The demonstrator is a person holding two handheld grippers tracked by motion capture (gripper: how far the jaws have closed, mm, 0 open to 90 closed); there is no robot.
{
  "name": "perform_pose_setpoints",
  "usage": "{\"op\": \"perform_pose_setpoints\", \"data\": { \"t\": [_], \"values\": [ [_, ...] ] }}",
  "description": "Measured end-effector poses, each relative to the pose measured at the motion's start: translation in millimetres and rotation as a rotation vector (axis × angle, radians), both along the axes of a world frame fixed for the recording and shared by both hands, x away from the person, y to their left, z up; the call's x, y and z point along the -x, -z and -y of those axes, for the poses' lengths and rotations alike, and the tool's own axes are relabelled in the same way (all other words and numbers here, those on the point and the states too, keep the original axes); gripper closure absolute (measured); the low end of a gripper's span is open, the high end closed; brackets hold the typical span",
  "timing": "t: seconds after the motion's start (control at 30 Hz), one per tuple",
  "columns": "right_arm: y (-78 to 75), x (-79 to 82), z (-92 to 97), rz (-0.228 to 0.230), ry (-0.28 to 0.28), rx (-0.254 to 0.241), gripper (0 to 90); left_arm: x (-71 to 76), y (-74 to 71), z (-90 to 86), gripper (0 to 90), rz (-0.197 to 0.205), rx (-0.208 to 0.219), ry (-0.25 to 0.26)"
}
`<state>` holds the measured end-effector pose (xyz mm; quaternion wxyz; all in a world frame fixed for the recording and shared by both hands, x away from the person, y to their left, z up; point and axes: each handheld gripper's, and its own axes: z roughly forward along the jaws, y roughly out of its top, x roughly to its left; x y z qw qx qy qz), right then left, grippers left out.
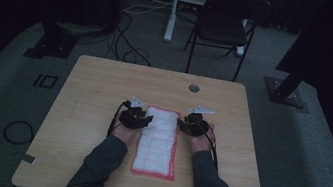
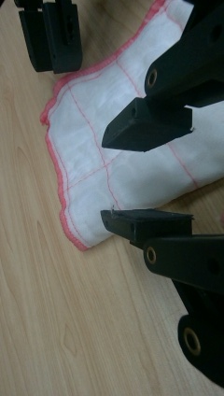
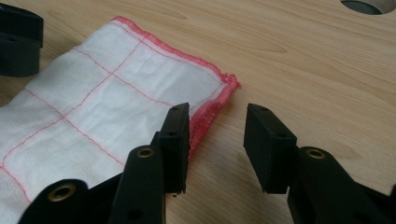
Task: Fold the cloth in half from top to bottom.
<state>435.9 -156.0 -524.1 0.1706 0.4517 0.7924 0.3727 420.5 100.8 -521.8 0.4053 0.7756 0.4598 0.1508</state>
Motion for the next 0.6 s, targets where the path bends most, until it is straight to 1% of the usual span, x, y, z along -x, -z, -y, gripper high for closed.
{"op": "perform_pose_setpoints", "data": {
  "t": [0.13, 0.23, 0.37, 0.43, 0.5, 0.6],
  "values": [
    [-1.6, -1.6, -4.8, 0.004, -0.001, 0.000, 66.1, -4.1, 2.1, -0.1, 59.3, -0.009, -0.012, -0.025],
    [-3.3, -3.5, -8.3, 0.012, -0.009, -0.004, 68.1, -7.6, 4.3, -2.0, 59.3, -0.021, 0.002, -0.040],
    [-3.4, -6.7, -11.1, 0.010, -0.015, 0.001, 71.5, -11.7, 7.7, -2.9, 59.6, -0.035, -0.001, -0.059],
    [-2.3, -8.6, -11.8, 0.000, -0.009, -0.011, 71.7, -14.0, 9.6, -3.0, 59.8, -0.049, -0.001, -0.067],
    [-1.0, -9.8, -12.5, -0.005, -0.008, -0.016, 71.3, -15.9, 12.3, -3.0, 59.5, -0.071, 0.015, -0.079],
    [1.9, -12.7, -13.2, -0.015, 0.009, -0.018, 68.9, -17.3, 15.3, -0.8, 59.3, -0.082, 0.014, -0.083]
  ]
}}
